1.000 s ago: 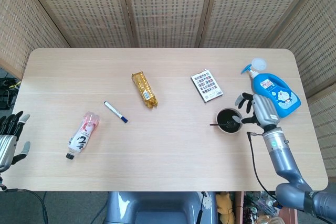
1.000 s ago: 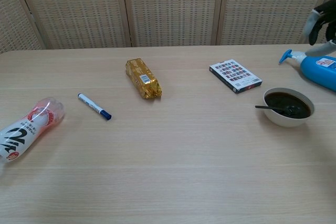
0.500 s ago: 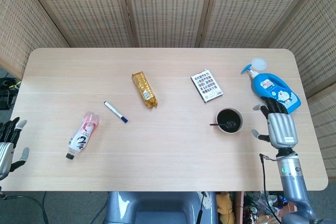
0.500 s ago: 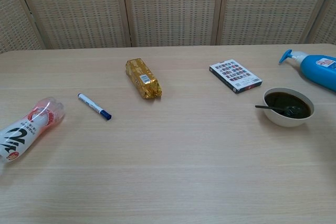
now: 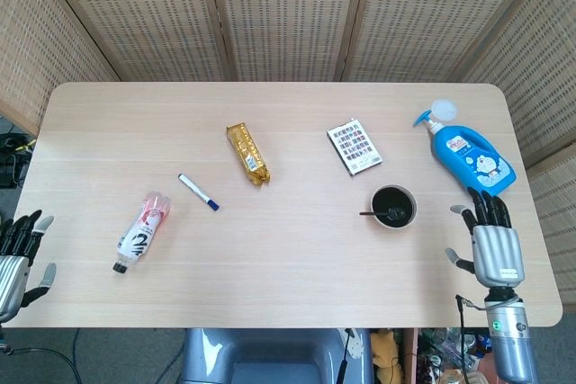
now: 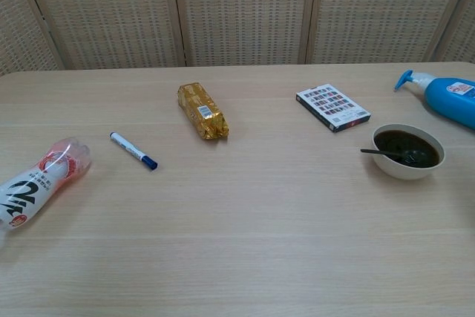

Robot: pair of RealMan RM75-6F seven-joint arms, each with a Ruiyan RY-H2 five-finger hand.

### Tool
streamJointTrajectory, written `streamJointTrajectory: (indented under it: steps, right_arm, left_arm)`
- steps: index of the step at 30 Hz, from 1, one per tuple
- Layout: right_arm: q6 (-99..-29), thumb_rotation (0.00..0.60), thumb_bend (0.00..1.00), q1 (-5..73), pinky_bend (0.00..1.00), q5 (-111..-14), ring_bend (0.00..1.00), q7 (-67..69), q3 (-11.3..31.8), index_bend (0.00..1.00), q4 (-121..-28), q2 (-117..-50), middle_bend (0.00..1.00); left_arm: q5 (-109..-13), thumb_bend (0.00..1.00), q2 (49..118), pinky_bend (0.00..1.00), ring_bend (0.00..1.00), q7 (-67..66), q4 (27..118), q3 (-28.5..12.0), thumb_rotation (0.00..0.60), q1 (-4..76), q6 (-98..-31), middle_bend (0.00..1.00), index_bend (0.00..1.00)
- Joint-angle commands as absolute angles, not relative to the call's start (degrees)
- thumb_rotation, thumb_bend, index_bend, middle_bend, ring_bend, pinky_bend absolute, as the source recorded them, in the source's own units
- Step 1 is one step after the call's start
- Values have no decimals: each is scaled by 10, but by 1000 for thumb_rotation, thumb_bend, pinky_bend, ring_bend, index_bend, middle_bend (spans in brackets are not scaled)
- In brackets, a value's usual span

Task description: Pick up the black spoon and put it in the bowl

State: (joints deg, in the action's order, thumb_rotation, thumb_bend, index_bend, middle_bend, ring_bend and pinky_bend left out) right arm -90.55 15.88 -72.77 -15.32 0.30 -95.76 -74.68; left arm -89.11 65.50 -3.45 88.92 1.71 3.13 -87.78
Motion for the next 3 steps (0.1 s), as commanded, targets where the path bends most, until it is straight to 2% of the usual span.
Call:
streamJointTrajectory:
  steps: [1, 3]
  right_arm:
    - [-916, 600, 171, 147, 114, -736, 59, -154, 0, 311, -956, -750, 134]
    - [-919, 600, 171, 140, 114, -739, 59, -152, 0, 311, -955, -752, 134]
  left_arm:
    - [-896, 476, 655, 0, 0, -37, 892, 19, 600, 30, -880, 0, 0]
    - [-901, 476, 656, 0, 0, -40, 895, 20, 600, 31, -879, 0, 0]
